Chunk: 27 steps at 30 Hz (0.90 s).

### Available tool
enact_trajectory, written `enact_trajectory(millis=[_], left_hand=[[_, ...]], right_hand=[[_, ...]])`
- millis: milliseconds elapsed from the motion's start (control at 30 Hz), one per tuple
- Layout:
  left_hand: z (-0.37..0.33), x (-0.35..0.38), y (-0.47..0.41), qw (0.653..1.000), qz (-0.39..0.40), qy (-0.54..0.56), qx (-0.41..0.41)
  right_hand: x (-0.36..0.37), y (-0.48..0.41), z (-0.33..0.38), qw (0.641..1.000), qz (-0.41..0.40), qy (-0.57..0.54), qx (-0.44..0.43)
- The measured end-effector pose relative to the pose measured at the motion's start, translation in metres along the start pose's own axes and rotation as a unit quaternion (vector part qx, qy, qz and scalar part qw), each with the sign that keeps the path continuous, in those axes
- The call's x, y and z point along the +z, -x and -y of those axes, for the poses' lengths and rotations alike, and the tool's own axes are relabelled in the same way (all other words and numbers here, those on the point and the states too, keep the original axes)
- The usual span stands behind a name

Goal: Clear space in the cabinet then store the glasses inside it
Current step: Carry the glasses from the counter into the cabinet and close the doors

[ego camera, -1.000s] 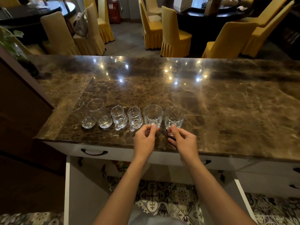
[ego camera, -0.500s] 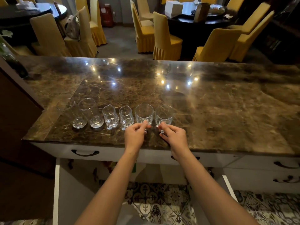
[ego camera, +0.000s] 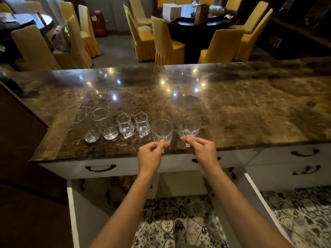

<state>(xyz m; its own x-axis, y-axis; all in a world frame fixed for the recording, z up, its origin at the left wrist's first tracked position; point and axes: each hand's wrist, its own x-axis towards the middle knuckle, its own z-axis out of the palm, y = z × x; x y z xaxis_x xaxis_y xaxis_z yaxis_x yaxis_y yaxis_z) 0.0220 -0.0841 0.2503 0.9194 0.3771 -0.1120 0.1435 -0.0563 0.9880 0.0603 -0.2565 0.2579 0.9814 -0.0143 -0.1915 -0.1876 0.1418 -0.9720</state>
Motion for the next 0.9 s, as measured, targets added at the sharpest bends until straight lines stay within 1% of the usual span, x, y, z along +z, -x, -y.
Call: enact_trajectory(millis=[133,333,533,700,900], left_hand=[[0.009,-0.012,0.027,1.000,0.022,-0.016,-0.004],[0.022,-0.018,0.071,0.996,0.065,-0.056,0.018],[0.041,-0.008,0.125,0.993,0.086,-0.078,0.038],[0.067,0.014,0.160,0.994,0.088,-0.069,0.021],[0.115,0.060,0.189,0.995,0.067,-0.063,-0.024]], right_hand=[[-0.008,0.039,-0.010,1.000,-0.027,-0.004,-0.006],[-0.029,0.100,-0.034,0.997,-0.059,0.040,-0.036],[-0.063,0.149,-0.060,0.996,-0.080,0.037,-0.010],[-0.099,0.171,-0.082,0.993,-0.091,0.064,0.029],[-0.147,0.176,-0.123,0.992,-0.080,0.094,0.025]])
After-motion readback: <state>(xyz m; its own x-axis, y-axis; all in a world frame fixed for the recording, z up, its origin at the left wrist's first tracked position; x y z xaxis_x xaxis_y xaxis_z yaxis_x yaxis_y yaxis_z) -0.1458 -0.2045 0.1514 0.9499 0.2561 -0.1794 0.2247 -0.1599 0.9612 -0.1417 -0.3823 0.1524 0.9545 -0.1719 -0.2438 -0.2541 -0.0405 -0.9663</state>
